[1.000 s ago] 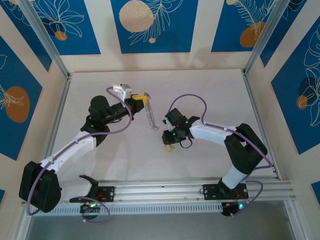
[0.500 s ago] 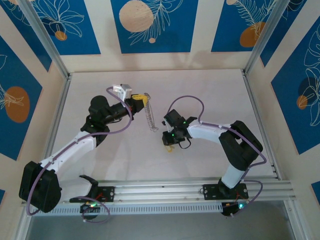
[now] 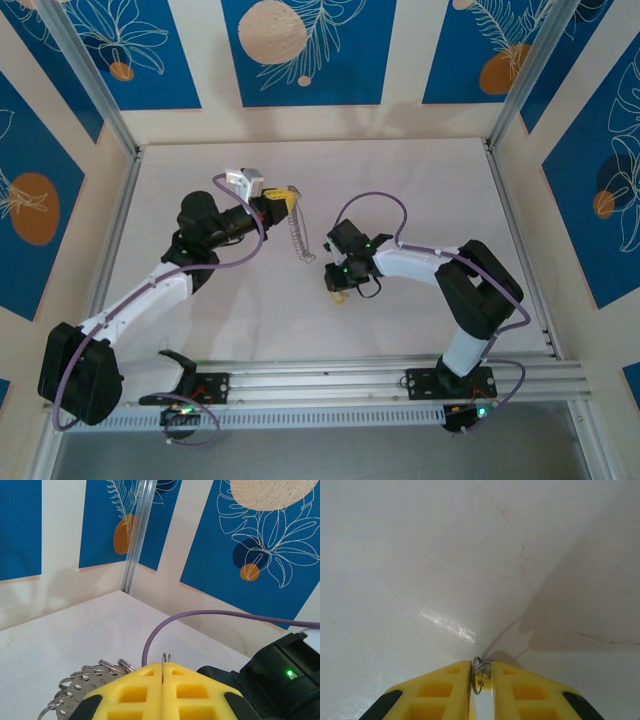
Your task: Put the keys on the keyring
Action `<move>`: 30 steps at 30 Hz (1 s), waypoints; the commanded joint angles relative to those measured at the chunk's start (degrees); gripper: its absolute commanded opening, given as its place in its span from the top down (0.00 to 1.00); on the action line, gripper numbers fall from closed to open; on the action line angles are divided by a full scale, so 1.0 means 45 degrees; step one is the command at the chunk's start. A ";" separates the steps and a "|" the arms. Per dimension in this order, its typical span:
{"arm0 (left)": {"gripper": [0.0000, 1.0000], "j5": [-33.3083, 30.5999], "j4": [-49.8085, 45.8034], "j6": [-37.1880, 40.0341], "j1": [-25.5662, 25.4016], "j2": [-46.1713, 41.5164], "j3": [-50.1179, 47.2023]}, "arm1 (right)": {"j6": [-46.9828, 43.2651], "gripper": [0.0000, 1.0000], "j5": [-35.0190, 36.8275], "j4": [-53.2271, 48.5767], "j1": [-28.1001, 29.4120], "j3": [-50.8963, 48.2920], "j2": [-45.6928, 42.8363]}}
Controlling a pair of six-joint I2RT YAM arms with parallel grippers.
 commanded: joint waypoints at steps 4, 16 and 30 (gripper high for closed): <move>1.00 -0.0035 0.0360 0.0202 -0.0140 -0.0313 0.0056 | -0.0061 0.81 -0.0402 0.0012 0.0024 0.0136 0.0209; 1.00 0.0008 0.0426 0.0192 -0.0127 -0.0310 -0.0003 | -0.0061 1.00 -0.0325 -0.0180 -0.0005 0.0135 -0.0062; 1.00 0.0750 0.0813 0.0323 -0.0150 0.0050 0.0260 | -0.0209 1.00 -0.0451 -0.0390 -0.1108 0.0229 -0.4968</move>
